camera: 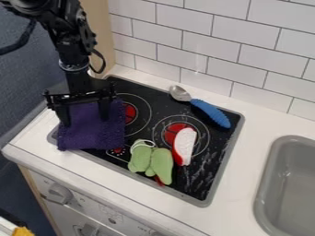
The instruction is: Move cloth to the right
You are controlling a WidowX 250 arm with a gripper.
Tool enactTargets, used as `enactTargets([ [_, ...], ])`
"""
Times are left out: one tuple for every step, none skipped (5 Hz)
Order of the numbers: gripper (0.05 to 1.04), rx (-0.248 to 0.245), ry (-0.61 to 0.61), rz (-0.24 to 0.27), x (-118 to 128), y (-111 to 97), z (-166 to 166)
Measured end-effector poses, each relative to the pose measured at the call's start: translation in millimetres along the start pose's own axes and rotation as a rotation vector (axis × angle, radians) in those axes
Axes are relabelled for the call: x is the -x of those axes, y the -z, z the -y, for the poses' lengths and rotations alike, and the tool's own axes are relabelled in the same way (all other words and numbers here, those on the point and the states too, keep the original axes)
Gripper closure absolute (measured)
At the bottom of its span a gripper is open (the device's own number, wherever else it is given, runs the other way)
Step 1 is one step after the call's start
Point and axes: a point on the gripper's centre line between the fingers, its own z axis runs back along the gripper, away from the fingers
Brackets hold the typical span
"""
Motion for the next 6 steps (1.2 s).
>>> enactTargets([
  [0.083,0.007,0.006,0.0,-7,10,5],
  [0.083,0.006,0.001,0.001,-12,13,7],
  [0.083,0.001,-0.003,0.01,-20,16,11],
  [0.083,-0.004,-0.018,0.009,-29,16,14],
  [0.083,-0.049,0.003,0.026,-37,17,23],
  [0.083,-0.053,0.003,0.029,-45,17,31],
])
